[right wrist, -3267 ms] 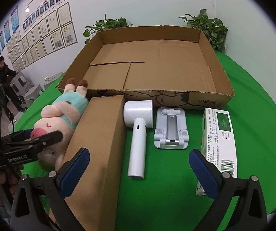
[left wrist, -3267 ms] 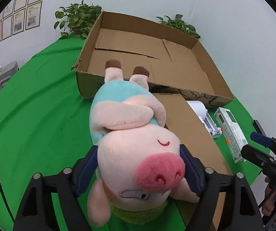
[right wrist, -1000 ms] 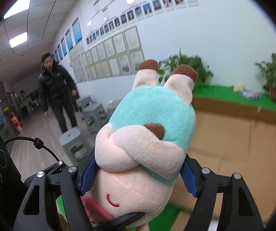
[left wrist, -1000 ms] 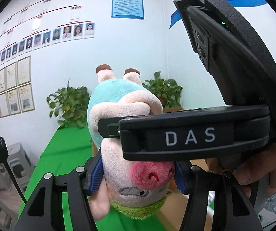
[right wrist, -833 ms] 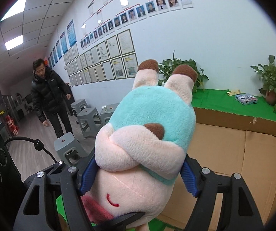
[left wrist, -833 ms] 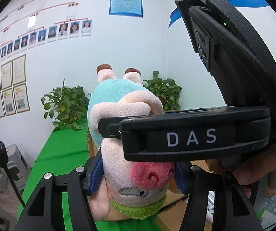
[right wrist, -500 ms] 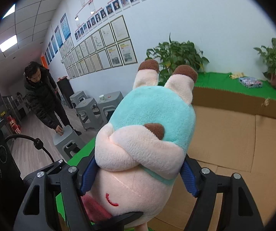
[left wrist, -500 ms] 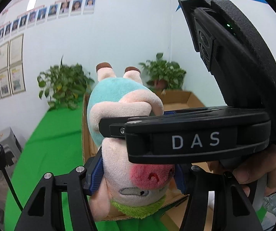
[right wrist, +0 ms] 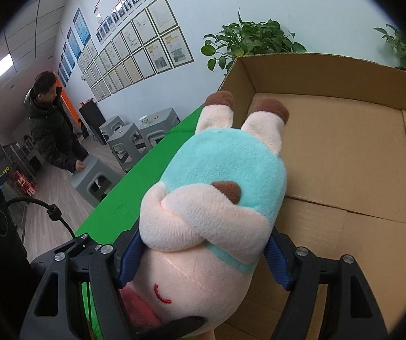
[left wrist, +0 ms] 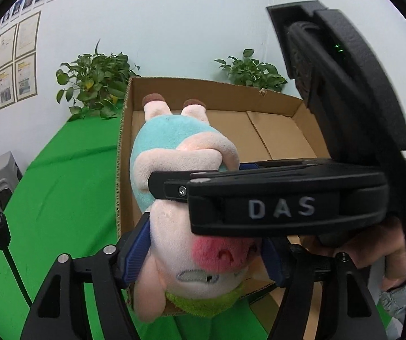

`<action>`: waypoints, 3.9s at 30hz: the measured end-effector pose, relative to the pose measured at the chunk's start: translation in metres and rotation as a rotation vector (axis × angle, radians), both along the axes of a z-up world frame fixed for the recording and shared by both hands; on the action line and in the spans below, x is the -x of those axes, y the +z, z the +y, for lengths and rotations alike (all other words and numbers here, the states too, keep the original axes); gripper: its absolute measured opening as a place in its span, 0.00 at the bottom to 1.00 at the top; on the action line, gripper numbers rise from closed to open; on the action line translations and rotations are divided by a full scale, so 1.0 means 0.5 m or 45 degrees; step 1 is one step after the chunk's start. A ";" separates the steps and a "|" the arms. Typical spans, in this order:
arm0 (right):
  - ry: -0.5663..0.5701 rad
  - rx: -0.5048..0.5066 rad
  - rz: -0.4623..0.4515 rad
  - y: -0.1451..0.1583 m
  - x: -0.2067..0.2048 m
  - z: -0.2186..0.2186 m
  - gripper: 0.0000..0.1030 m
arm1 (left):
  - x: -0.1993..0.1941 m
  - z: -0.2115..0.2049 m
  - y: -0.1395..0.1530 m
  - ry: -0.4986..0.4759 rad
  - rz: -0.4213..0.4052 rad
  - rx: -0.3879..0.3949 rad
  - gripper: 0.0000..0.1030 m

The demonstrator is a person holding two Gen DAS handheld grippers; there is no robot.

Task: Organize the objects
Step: 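Carry the plush pig into the open cardboard box and release both grippers, then grasp the long flat brown box end with the left gripper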

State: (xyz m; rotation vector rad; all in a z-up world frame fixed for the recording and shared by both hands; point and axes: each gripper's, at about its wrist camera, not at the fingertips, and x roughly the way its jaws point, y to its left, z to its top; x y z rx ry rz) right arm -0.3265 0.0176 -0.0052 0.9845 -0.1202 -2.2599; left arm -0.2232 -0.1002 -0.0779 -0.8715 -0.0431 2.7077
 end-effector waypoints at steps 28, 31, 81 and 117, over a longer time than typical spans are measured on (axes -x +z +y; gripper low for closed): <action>-0.140 0.036 0.018 0.006 -0.042 0.086 0.99 | -0.132 -0.105 0.061 0.169 -0.008 0.000 0.70; -0.195 0.023 0.086 0.037 -0.093 0.127 0.99 | -0.173 -0.099 0.087 0.201 0.029 0.002 0.74; -0.004 -0.091 -0.187 -0.175 -0.539 0.228 0.99 | -0.446 0.148 -0.037 -0.217 -0.552 -0.379 0.96; -0.065 -0.084 -0.145 -0.168 -0.585 0.196 0.98 | -0.493 0.168 0.015 -0.223 -0.401 -0.334 0.60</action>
